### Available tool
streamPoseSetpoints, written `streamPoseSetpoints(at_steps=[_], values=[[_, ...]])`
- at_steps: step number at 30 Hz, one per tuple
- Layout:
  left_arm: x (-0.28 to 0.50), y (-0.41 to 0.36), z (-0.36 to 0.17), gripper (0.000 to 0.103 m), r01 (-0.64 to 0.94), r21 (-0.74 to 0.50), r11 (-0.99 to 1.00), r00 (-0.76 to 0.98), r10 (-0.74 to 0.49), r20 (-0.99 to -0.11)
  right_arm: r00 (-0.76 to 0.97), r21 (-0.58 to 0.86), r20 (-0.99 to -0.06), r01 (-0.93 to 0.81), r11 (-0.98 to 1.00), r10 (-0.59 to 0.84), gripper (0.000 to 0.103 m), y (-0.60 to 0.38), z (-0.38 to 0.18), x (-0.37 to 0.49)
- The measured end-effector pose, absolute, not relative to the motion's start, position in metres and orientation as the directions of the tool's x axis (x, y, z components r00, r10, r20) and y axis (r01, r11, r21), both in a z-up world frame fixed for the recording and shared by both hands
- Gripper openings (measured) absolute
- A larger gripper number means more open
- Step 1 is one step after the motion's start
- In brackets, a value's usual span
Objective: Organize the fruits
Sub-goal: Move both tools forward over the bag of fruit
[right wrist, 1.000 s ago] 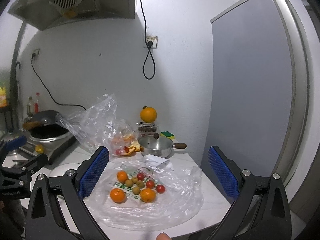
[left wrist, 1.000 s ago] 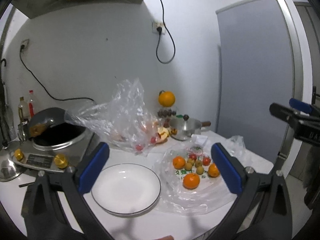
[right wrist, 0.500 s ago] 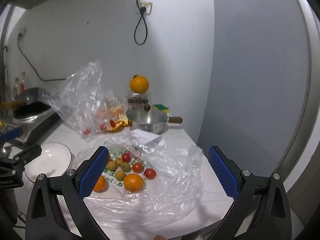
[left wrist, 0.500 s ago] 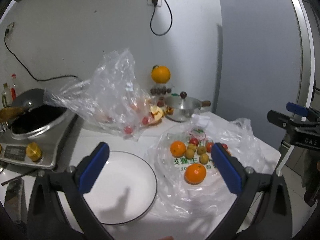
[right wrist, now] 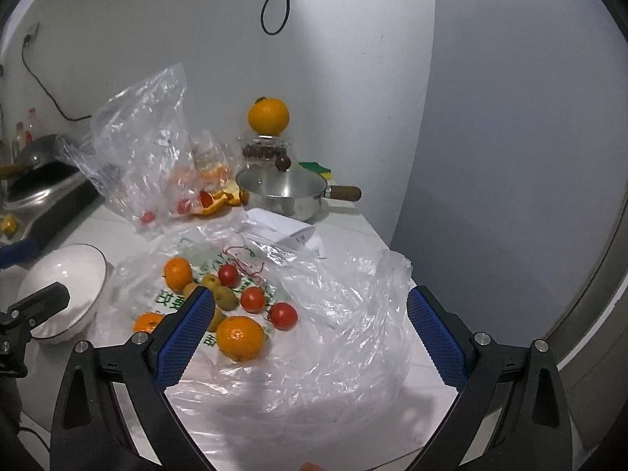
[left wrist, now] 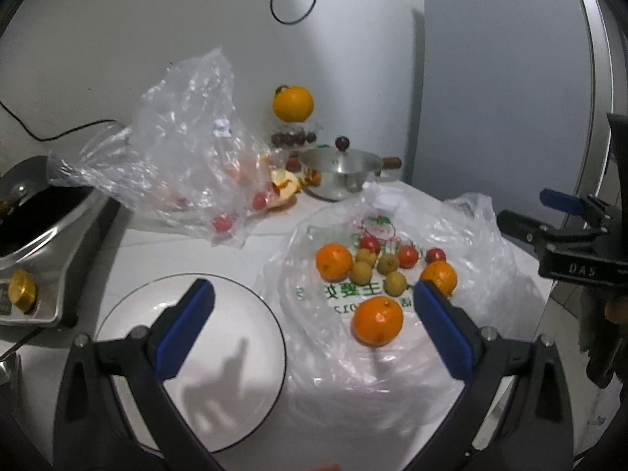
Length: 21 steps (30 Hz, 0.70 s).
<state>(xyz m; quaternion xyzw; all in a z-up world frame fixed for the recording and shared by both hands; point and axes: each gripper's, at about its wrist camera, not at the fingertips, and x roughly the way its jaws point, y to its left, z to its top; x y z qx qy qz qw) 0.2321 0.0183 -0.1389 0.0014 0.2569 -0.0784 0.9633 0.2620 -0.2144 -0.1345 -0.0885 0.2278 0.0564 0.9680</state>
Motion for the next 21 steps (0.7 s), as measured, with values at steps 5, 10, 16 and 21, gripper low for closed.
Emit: streamPoseSetpoints(at_steps=[5, 10, 16, 21], values=[[0.243, 0.012, -0.144, 0.102, 0.183, -0.034, 0.983, 0.834, -0.173, -0.524, 0.884, -0.149, -0.46, -0.166, 0.975, 0.08, 0.088, -0.214, -0.138, 0.27], [0.249, 0.005, -0.149, 0.102, 0.207, -0.022, 0.978, 0.811, -0.184, -0.556, 0.875, -0.122, -0.469, -0.198, 0.973, 0.119, 0.088, -0.216, -0.143, 0.276], [0.255, -0.005, -0.156, 0.092, 0.219, -0.018, 0.975, 0.778, -0.186, -0.6, 0.861, -0.122, -0.48, -0.255, 0.959, 0.168, 0.076, -0.213, -0.153, 0.279], [0.261, -0.022, -0.162, 0.084, 0.236, 0.016, 0.972, 0.755, -0.173, -0.633, 0.836, -0.117, -0.499, -0.324, 0.939, 0.226, 0.073, -0.213, -0.163, 0.281]])
